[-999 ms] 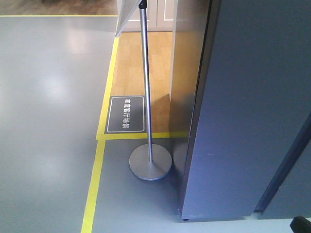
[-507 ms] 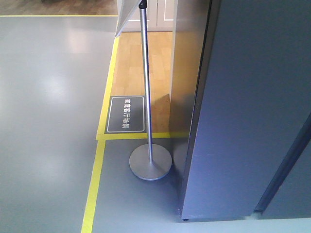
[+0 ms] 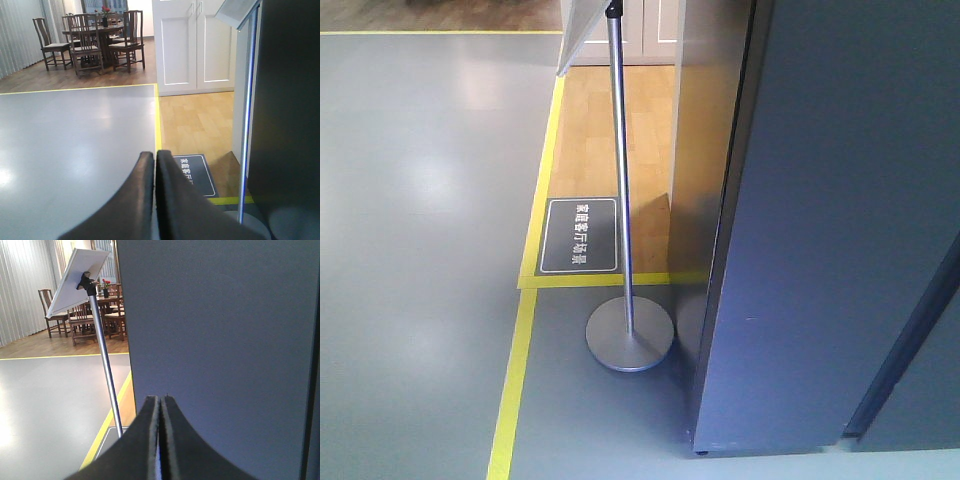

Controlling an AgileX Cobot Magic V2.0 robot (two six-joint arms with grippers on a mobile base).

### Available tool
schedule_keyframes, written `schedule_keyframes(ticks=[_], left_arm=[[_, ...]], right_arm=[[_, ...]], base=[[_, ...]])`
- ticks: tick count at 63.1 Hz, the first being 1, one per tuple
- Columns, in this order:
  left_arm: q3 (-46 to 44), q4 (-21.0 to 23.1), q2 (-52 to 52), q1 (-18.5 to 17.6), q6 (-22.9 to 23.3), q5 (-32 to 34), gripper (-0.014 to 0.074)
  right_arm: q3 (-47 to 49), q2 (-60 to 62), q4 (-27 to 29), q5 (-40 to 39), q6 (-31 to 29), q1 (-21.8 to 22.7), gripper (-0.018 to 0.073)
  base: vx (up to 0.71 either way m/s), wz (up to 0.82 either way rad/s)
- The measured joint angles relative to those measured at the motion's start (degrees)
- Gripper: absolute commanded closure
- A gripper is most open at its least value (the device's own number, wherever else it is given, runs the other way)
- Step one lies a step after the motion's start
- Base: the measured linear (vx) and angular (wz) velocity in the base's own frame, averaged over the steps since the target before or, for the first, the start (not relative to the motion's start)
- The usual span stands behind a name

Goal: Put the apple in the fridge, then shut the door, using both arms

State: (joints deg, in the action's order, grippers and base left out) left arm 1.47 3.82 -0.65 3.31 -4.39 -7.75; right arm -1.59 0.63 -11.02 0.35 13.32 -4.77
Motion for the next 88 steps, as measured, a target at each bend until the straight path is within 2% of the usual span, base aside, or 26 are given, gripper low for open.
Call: schedule_keyframes(ticks=[25,88], left_arm=[[0.00,0.00,0.00,0.00,0.00,0.00,0.0603],[0.00,0.00,0.00,0.00,0.05,0.00,0.0603]], right_arm=[[0.00,0.00,-0.12,-3.95,0.11,0.00,0.0563],[0.00,0.00,-0.18,-4.33,0.11,0.00,0.0563]], base=[[0.00,0.00],[0.00,0.00]])
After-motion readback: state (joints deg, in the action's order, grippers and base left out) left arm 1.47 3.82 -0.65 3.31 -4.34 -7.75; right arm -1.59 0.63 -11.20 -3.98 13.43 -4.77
